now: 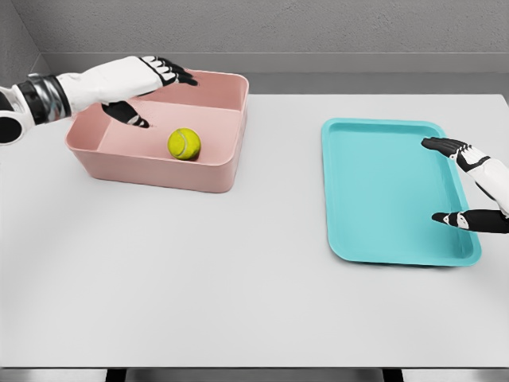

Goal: Put the tennis from the blue tray into the pink basket with both arms

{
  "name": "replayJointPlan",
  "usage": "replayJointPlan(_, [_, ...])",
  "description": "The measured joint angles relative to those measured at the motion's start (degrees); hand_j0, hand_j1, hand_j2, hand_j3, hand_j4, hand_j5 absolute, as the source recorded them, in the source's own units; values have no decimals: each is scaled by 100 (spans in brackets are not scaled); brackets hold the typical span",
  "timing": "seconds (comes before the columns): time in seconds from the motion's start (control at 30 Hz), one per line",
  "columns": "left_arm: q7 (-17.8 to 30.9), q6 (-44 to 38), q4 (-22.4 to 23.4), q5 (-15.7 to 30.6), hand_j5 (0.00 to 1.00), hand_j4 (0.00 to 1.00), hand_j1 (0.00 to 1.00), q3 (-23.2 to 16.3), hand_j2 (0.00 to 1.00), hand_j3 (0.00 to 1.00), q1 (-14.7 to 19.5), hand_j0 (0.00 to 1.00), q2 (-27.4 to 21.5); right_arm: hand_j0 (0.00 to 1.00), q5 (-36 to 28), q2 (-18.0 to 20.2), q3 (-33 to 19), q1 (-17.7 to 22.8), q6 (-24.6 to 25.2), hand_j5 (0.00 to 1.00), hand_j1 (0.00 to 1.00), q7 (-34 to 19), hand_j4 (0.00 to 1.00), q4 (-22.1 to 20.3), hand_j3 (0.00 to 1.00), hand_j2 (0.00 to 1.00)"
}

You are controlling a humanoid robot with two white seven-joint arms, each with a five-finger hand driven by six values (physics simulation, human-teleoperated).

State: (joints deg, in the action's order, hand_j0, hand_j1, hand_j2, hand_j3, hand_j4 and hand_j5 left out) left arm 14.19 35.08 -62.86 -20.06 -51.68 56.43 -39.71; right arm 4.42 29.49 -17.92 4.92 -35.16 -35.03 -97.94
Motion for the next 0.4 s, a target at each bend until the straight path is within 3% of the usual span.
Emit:
replayJointPlan(0.27, [0,1,78,339,100,100,100,224,100,100,-422,100,-810,100,0,0,-2,9,0,100,100,0,100,-1,100,100])
replayJointPlan(0.4, [-1,0,260,416,100,100,100,338,100,100,-457,100,-1073,100,0,0,-7,9,0,100,100,0,100,3,100,100])
